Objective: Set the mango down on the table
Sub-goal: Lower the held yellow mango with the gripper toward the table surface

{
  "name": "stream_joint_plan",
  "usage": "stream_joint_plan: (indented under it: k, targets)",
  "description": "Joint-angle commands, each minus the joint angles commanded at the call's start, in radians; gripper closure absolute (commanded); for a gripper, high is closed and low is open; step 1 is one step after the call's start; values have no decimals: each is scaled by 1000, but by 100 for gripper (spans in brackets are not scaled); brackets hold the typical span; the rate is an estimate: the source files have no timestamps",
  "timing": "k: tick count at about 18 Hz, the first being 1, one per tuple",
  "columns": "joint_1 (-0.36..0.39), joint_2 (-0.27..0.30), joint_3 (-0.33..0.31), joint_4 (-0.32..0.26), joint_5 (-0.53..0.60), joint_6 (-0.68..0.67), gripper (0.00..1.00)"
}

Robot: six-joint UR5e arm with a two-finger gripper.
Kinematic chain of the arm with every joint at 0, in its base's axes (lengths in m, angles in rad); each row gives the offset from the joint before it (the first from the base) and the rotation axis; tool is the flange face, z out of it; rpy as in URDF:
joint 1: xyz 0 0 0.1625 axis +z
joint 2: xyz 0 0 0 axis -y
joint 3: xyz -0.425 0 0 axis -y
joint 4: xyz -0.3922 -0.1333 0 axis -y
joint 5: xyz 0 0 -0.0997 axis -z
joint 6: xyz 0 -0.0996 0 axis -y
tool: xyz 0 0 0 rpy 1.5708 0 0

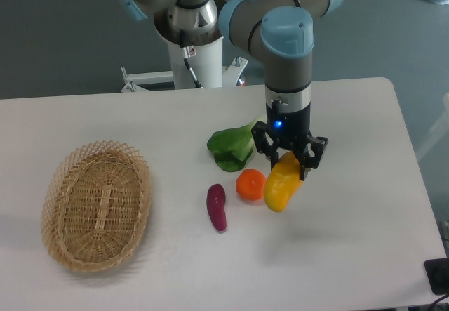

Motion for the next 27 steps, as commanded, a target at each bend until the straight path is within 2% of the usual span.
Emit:
stream_joint_plan:
  k: [12,15,17,22,27]
  targets:
    - [-3,-25,9,9,-2,-8,40]
    - [-5,-46,14,14,-2,-9,42]
    - [-8,-90,43,17,2,-11,42]
    - [-15,-192,67,87,12,9,42]
    - [-23,-282,98,106,20,41,42]
